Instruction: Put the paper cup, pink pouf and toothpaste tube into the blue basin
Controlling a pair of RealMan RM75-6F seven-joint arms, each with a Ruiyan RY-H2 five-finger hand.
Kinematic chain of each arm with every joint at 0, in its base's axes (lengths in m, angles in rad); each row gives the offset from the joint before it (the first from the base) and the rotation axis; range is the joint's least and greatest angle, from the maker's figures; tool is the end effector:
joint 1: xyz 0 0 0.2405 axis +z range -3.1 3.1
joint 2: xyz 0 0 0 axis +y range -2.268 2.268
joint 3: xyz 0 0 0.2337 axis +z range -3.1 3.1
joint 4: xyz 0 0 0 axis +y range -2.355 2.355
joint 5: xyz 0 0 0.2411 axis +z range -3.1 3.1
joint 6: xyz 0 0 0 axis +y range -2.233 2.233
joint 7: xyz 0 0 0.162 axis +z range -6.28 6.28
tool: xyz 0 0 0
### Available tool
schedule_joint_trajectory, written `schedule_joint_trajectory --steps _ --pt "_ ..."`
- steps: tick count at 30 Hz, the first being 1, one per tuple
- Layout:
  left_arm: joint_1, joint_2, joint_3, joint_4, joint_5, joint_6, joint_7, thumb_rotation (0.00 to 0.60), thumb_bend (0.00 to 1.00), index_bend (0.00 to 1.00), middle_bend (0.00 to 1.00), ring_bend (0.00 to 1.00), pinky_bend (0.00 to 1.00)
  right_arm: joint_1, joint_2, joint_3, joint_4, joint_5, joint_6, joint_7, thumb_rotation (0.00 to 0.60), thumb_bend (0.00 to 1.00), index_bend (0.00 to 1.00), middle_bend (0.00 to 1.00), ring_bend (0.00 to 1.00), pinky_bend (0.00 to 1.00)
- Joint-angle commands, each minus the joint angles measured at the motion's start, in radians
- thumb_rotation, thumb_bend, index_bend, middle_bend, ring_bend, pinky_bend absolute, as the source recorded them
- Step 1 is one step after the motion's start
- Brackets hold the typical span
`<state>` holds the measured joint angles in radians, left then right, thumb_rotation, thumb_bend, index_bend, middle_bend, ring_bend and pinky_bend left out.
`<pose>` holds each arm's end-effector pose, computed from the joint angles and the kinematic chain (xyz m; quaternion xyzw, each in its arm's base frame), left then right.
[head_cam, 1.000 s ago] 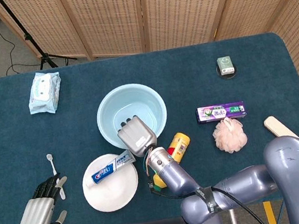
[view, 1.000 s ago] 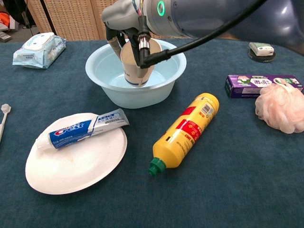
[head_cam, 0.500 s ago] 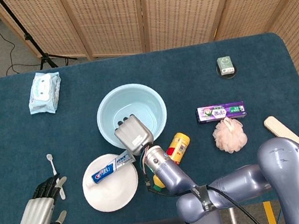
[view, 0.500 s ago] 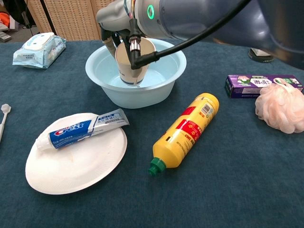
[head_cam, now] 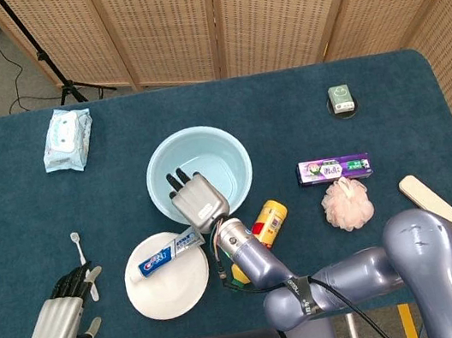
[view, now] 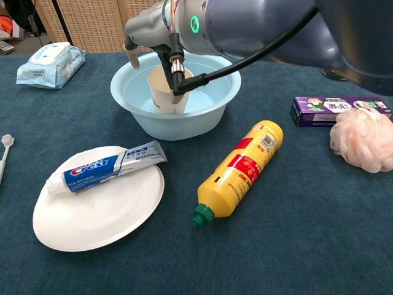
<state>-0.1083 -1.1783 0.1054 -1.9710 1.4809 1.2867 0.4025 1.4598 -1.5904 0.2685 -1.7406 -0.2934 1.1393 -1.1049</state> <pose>-0.2184 0.1502 0.0296 -0.6864 -0.4638 -0.3027 0.4714 0.0925 -0.3266 -0.0709 0.8391 -0.1956 0.2845 0.4203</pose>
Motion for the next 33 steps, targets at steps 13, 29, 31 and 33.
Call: schedule_joint_trajectory --steps 13,29,31,33 --pt "0.004 0.011 0.01 -0.011 0.027 0.02 -0.004 0.6 0.33 0.01 0.0 0.0 0.11 -0.076 0.151 -0.044 -0.191 -0.076 0.131 0.003 0.6 0.15 0.01 0.0 0.0 0.25" --pt "0.017 0.001 0.019 -0.014 0.067 0.052 0.045 0.6 0.33 0.01 0.0 0.0 0.11 -0.449 0.484 -0.275 -0.469 -0.412 0.187 0.347 0.6 0.1 0.0 0.0 0.0 0.18" --pt "0.022 -0.004 0.016 -0.012 0.071 0.063 0.056 0.6 0.33 0.01 0.0 0.0 0.11 -0.497 0.515 -0.283 -0.478 -0.436 0.144 0.456 0.6 0.1 0.0 0.0 0.0 0.18" --pt "0.026 -0.009 0.017 -0.012 0.078 0.071 0.071 0.6 0.33 0.01 0.0 0.0 0.11 -0.542 0.557 -0.287 -0.486 -0.459 0.074 0.584 0.6 0.1 0.0 0.0 0.0 0.18"
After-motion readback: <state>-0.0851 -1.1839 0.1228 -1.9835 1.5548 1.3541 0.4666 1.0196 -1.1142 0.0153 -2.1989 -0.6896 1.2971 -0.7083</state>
